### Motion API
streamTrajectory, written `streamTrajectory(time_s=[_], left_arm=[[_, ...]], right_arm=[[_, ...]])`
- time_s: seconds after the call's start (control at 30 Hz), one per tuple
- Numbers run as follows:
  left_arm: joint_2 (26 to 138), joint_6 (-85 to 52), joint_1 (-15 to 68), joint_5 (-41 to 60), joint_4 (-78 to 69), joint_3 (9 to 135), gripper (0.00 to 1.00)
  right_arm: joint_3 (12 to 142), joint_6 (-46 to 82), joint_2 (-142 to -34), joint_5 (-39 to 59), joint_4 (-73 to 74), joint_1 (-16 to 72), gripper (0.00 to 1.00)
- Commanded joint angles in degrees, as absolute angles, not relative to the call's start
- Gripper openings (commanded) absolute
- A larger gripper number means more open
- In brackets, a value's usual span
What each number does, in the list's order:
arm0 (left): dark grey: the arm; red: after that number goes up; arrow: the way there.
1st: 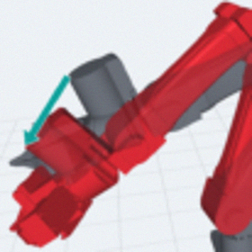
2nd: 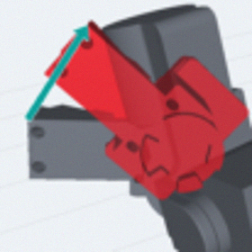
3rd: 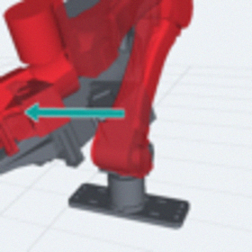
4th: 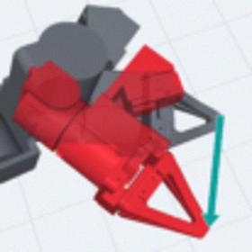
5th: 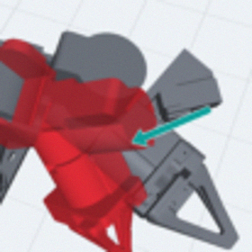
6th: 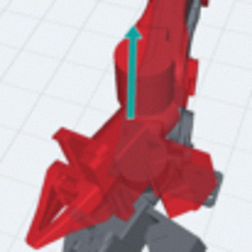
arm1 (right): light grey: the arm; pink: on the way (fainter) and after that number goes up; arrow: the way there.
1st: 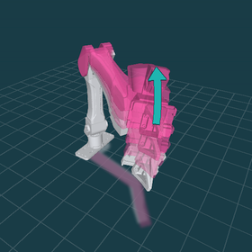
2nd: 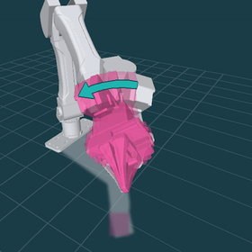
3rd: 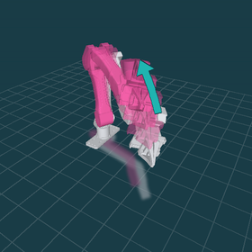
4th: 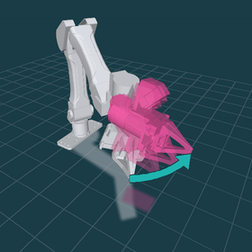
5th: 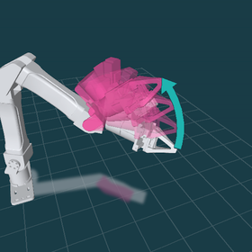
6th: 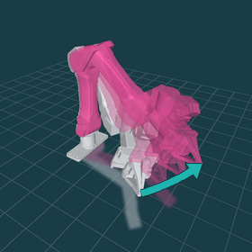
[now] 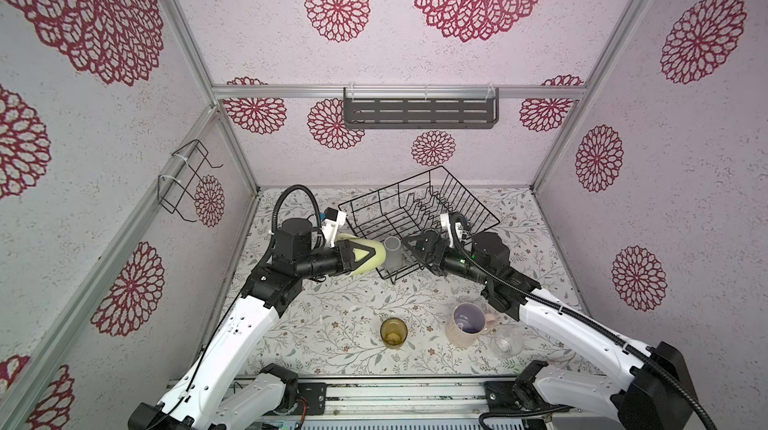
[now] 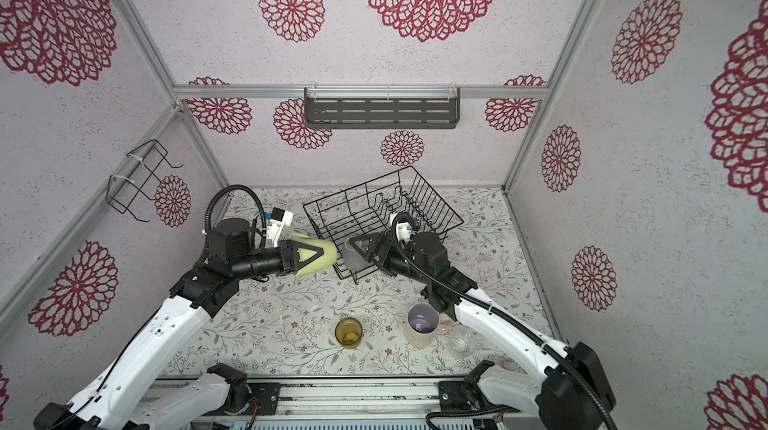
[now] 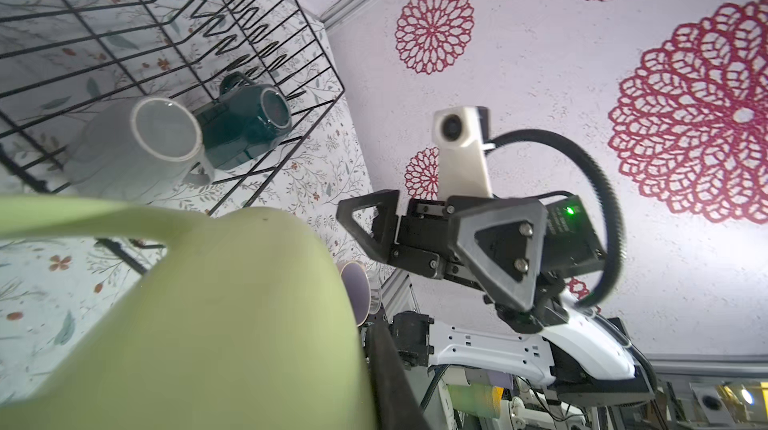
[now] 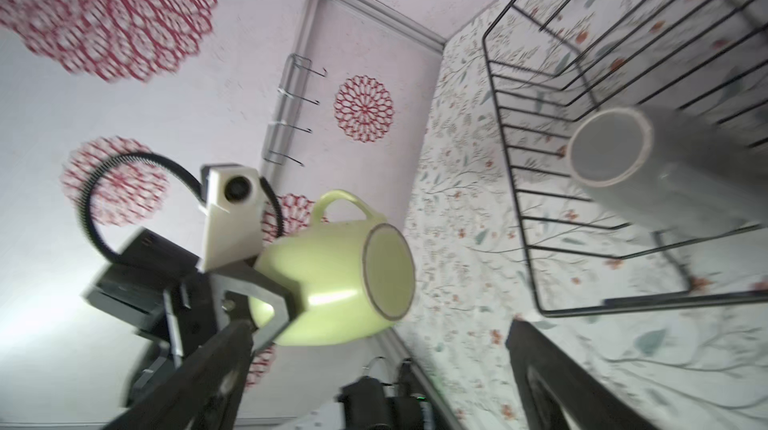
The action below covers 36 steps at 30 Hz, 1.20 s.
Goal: Load the cups into the dish rack
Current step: 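Lift the light green mug with the left gripper toward the right gripper, then close the right gripper on the light green mug and open the left gripper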
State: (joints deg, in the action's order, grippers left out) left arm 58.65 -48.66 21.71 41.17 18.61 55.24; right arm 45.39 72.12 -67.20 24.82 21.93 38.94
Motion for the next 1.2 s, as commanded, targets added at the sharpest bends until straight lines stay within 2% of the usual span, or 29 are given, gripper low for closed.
streamTrajectory(time_s=[0.0, 0.2, 0.4, 0.73, 0.9, 1.03, 1.17], left_arm=[[58.5, -49.3, 22.8, 44.0, 6.7, 54.7, 0.01], [60.4, -49.2, 25.1, 45.1, 3.2, 54.8, 0.01], [61.6, -47.3, 27.8, 46.5, 1.2, 55.8, 0.02], [59.0, -43.5, 29.2, 43.3, 0.8, 55.9, 0.01], [53.1, -38.9, 29.3, 38.2, 2.8, 55.1, 0.00], [50.2, -38.7, 29.2, 36.3, 3.3, 53.8, 0.00], [50.6, -39.2, 29.3, 38.9, 2.2, 53.8, 0.00]], right_arm=[[43.7, 92.3, -69.6, 30.7, 39.7, 38.6, 0.99], [43.9, 99.3, -74.1, 33.1, 52.8, 41.0, 0.99], [43.8, 102.6, -77.3, 31.3, 56.3, 43.6, 0.99], [42.8, 99.8, -77.4, 29.5, 52.5, 44.0, 0.99], [43.1, 88.0, -74.2, 24.6, 38.6, 44.0, 0.99], [44.3, 86.0, -73.9, 26.2, 40.5, 44.0, 0.99], [46.8, 82.4, -73.2, 27.7, 40.7, 44.3, 0.99]])
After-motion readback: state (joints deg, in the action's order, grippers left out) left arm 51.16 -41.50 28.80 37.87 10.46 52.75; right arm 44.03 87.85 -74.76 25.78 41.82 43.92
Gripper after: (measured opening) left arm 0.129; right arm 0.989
